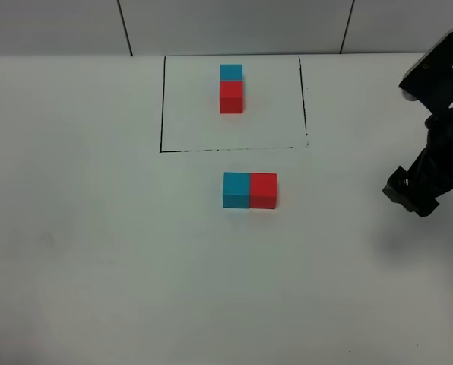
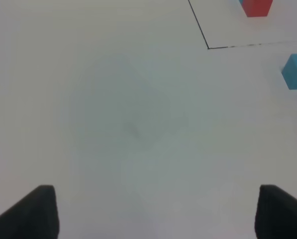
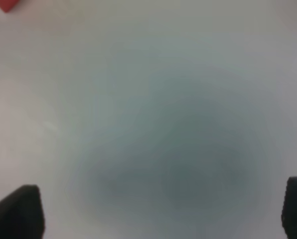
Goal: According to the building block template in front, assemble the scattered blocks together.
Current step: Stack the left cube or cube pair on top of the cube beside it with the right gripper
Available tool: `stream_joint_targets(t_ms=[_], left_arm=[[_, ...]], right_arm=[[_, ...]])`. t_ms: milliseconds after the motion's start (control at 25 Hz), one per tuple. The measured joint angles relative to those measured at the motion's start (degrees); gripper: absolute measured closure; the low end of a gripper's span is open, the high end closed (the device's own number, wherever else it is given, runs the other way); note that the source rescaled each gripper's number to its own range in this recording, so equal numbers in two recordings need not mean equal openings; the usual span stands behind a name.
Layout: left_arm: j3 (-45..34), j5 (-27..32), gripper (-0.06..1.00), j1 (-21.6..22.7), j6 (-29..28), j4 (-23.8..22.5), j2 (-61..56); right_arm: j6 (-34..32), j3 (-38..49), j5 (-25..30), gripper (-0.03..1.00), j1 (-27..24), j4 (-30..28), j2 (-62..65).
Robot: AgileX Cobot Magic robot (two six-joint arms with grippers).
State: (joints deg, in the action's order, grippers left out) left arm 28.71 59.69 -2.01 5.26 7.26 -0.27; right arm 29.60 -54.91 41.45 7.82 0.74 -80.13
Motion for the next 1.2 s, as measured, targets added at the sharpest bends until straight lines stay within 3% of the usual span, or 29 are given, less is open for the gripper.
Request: stream_joint_targets(t_ms=[280,600,840,1040,1200], left_arm=[[0.0,0.0,0.08,0.0,0.0,0.0,0.0],[0.0,0.0,0.08,0.0,0.0,0.0,0.0],[0.0,0.0,0.08,0.0,0.0,0.0,0.0],[0.0,0.0,0.08,0.0,0.0,0.0,0.0],[0.0,0.0,0.08,0.0,0.0,0.0,0.0]], right_arm=[[9.03,-9.44,0.66,0.05,8.57,0.18,-13.15],[16.56,-31.19,10.49,0.05,17.95,-0.74,-34.06],[16.79,-43.15,16.23,0.1,20.32,-0.74,-44.2],[16.86,-46.38,16.8,0.19,20.36,-1.16,-48.09],[17.04,-46.74,15.89,0.21,20.36,-1.18,-49.17]])
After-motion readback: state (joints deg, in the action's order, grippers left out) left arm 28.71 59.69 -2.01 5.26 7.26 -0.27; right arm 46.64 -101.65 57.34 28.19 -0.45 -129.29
